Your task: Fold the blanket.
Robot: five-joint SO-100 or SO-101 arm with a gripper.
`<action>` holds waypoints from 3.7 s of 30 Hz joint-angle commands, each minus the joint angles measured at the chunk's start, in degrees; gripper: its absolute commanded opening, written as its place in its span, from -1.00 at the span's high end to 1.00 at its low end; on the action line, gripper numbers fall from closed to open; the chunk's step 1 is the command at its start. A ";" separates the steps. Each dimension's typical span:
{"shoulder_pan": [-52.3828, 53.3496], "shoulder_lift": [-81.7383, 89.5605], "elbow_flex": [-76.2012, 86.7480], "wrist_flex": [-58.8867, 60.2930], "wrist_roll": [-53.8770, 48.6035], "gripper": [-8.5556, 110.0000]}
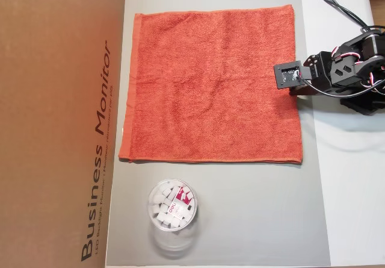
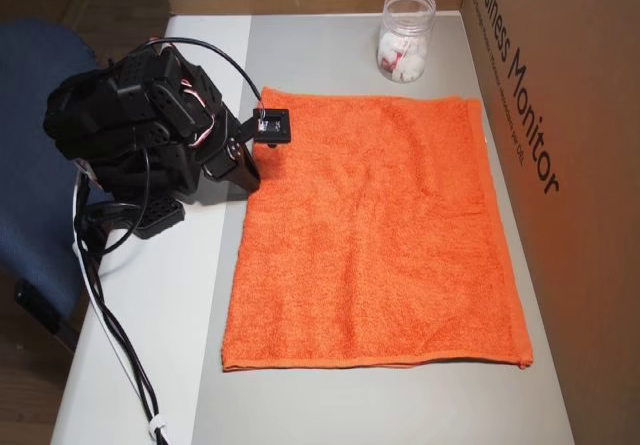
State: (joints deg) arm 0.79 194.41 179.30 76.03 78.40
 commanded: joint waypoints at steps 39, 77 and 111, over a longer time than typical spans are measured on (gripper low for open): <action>-0.79 0.35 0.35 0.18 -0.35 0.85; 18.81 -3.08 -33.40 5.19 0.79 0.85; 27.07 -38.85 -59.68 4.92 28.92 0.84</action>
State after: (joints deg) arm 25.40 155.74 122.52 81.30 104.94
